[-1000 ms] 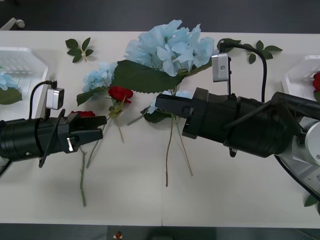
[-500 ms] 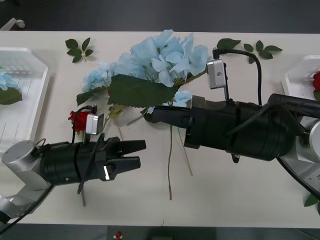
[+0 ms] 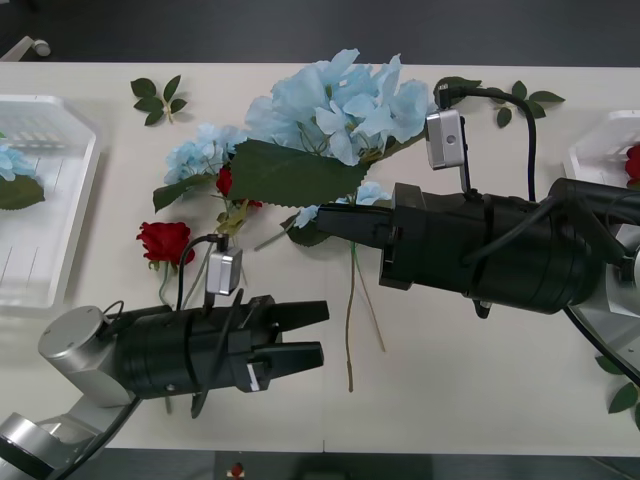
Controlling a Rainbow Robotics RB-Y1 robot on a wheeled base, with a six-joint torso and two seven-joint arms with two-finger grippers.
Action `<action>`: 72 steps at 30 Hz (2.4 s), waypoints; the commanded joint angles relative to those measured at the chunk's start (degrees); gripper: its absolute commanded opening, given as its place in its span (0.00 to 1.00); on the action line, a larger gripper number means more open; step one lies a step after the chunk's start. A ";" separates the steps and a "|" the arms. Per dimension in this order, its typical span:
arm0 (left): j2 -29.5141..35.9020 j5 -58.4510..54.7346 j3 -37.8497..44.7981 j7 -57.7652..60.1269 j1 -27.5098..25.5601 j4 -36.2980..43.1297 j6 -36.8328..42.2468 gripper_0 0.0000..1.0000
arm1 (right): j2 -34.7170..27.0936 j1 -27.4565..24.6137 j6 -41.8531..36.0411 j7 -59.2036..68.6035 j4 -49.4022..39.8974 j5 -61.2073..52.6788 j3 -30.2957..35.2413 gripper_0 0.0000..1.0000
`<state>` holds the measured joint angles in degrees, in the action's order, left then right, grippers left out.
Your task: Put the red flowers into the right box and the blue flowers into the left box
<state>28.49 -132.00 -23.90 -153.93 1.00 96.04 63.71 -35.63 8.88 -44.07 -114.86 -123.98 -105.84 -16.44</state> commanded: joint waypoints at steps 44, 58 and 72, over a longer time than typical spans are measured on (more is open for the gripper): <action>-4.94 4.03 -2.29 -1.07 6.12 2.57 -9.21 0.00 | 0.83 1.67 1.35 2.63 -0.91 -0.69 -0.18 1.00; 7.72 -4.84 7.12 -1.07 6.82 2.49 -9.13 0.00 | 1.00 1.67 1.35 3.95 -0.91 -0.69 -0.26 1.00; 23.63 4.82 29.35 5.04 1.46 -2.26 -9.83 0.00 | -1.37 4.22 -1.55 10.19 3.04 6.17 -0.26 1.00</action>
<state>50.20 -129.48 1.88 -153.72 3.70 95.12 54.54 -35.62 10.05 -44.10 -109.94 -121.54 -102.37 -16.45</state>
